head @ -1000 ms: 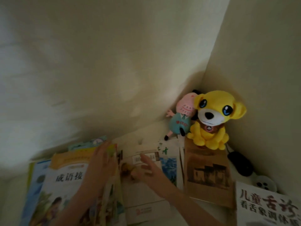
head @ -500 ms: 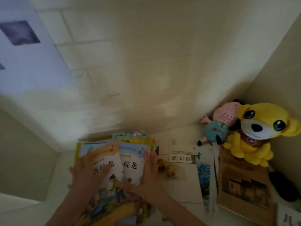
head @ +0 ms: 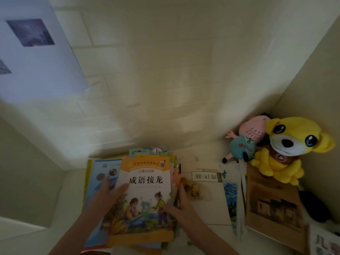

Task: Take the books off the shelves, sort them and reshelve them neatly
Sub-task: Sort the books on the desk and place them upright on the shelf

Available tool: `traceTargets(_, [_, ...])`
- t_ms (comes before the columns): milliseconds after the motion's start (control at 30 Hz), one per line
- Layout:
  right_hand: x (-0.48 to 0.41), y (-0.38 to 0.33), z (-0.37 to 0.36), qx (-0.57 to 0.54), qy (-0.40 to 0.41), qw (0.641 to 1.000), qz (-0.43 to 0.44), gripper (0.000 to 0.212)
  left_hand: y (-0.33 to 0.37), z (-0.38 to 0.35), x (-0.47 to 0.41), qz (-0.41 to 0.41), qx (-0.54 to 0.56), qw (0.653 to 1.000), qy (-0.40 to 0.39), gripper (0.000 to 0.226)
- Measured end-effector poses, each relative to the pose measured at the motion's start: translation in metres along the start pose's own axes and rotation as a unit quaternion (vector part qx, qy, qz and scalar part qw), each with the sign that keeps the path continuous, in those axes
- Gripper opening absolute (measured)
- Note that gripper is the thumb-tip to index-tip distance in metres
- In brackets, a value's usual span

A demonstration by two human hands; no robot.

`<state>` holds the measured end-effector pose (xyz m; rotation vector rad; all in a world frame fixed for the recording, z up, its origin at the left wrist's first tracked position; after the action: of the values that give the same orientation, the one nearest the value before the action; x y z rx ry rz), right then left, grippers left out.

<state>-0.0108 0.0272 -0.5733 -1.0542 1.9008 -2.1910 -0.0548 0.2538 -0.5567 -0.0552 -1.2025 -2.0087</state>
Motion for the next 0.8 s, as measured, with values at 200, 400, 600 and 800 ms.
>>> traceTargets(200, [-0.005, 0.01, -0.017, -0.033, 0.015, 0.999, 0.002, 0.123, 0.023, -0.031, 0.018, -0.003, 0.044, 0.99, -0.132, 0.048])
traceTargets(400, [0.002, -0.002, 0.008, -0.003, 0.073, 0.99, 0.121, 0.1, 0.045, -0.044, 0.03, -0.076, 0.015, 0.973, -0.216, 0.105])
traceTargets(600, [0.004, -0.003, 0.023, 0.015, 0.076, 0.992, 0.096, 0.097, 0.034, -0.036, 0.028, -0.079, 0.072, 0.974, -0.201, 0.106])
traceTargets(800, [0.003, -0.002, 0.03, 0.006, 0.078, 0.996, 0.042, 0.119, 0.021, -0.038, 0.029, -0.021, 0.006, 0.985, -0.169, 0.075])
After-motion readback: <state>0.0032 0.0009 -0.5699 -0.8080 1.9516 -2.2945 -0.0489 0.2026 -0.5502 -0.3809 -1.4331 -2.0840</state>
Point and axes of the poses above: each hand's wrist, its own x-axis away from the middle knuckle, its own z-axis out of the back of the hand, y = z × x, the point moved 7 cm from there along -x, towards the middle knuckle, and after that the axes turned 7 degrees about y, right-handed, at the moved point
